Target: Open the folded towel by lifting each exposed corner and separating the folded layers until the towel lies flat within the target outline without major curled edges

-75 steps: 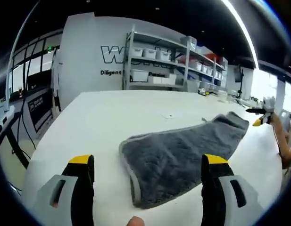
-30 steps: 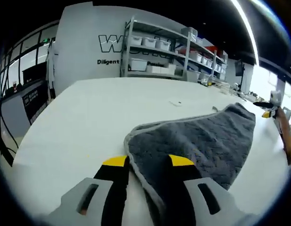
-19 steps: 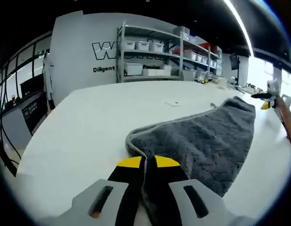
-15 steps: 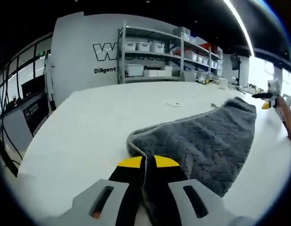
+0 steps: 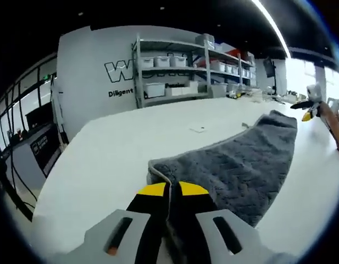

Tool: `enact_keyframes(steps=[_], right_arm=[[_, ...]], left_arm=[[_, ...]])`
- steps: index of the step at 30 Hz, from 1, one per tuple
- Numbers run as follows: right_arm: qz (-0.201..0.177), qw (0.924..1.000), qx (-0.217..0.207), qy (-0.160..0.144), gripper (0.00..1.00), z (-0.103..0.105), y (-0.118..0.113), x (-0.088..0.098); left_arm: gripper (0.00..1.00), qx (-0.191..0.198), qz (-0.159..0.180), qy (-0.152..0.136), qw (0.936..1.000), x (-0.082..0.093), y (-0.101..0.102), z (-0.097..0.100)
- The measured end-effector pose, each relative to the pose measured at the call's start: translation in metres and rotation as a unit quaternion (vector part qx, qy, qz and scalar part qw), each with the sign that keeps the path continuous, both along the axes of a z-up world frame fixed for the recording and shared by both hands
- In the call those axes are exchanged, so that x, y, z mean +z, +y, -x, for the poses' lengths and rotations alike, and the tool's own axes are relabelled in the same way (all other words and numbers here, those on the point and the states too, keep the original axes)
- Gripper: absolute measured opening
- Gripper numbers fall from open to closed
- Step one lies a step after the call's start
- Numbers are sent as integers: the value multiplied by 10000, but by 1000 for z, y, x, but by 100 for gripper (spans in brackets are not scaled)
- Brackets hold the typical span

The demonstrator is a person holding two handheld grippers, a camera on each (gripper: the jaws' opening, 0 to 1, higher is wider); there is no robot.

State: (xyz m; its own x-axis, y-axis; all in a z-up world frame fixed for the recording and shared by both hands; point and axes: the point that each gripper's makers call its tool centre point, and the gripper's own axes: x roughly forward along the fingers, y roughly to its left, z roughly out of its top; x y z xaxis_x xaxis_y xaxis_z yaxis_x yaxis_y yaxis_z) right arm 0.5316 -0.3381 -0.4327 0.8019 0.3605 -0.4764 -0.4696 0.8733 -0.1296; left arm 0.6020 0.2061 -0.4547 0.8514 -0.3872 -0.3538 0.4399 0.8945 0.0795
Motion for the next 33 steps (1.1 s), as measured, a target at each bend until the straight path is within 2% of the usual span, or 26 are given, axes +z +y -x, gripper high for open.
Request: enact_keyframes(steps=[6,12,16,20,26,33], right_arm=[[-76,9999,-102,-55,99,-2,-5,5],[-134,9997,-179,-46,99,-6,-12,7],[-122,9996,-235,0,99,-7,-19,6],[-92,9994,-324,28,99,-9,-29,4],[-39,9985,-547,63,99,-20,-49,3],[-361,9966,-733,79,99,-36,-62,7]], left_arm=[[6,-193,-65,-359,9991,20,-10,5],[7,-693,-82,-626,9956,36,-32,12],[7,-1196,-56,-568,9912,34,-51,20],[6,-1681,-346,-434,9842,24,-69,30],[7,-1867,-578,-125,9806,3,-78,34],[7,-1854,-556,29,9811,-6,-77,34]])
